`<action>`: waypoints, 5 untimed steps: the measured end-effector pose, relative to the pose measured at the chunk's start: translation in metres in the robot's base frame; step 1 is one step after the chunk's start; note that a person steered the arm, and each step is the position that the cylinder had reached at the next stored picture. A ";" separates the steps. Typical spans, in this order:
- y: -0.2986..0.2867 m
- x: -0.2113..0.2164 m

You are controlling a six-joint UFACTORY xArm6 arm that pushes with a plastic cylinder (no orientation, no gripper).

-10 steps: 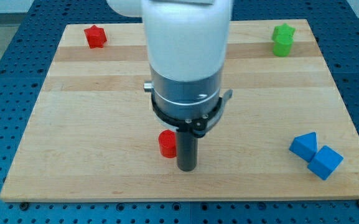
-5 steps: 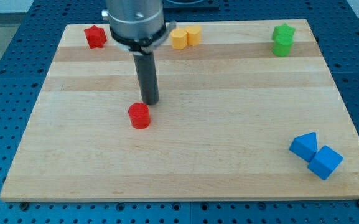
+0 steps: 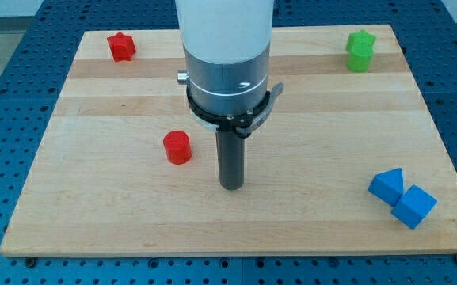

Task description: Move the red circle diagonally top left to the blue triangle

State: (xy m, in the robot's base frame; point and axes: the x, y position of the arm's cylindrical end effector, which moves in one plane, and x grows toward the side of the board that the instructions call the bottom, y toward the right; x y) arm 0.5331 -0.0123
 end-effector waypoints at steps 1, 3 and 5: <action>-0.024 0.000; -0.056 0.000; -0.058 -0.068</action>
